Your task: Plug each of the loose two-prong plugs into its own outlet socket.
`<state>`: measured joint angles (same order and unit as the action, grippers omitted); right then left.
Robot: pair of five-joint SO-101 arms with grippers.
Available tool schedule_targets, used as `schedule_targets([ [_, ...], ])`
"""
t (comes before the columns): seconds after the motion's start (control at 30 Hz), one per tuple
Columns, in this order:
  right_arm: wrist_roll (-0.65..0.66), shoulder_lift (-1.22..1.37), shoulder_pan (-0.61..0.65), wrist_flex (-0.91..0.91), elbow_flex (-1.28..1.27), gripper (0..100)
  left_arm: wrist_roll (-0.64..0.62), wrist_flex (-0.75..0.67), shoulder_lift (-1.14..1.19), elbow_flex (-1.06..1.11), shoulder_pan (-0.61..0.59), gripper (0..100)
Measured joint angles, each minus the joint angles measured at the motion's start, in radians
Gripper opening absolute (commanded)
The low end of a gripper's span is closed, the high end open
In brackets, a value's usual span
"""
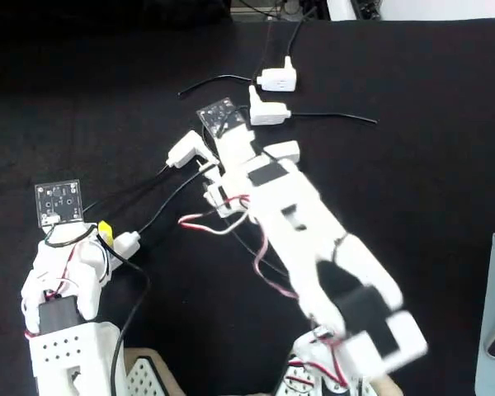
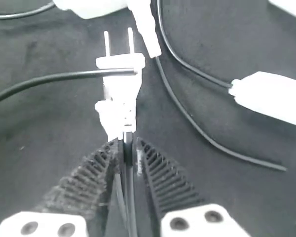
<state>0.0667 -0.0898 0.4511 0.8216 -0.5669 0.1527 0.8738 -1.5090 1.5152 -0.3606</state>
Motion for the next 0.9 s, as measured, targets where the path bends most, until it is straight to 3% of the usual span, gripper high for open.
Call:
schedule_targets([
  [0.23, -0.049, -0.301, 0.0, 0.101, -0.101, 1.2, 0.0, 0.0, 0.0, 0.0, 0.0, 17],
  [0.67, -0.572, -0.491, 0.0, 0.189, -0.107, 1.3, 0.0, 0.0, 0.0, 0.0, 0.0, 17],
  [0.9, -0.704, -0.519, 0.0, 0.186, -0.17, 1.3, 0.0, 0.0, 0.0, 0.0, 0.0, 17],
])
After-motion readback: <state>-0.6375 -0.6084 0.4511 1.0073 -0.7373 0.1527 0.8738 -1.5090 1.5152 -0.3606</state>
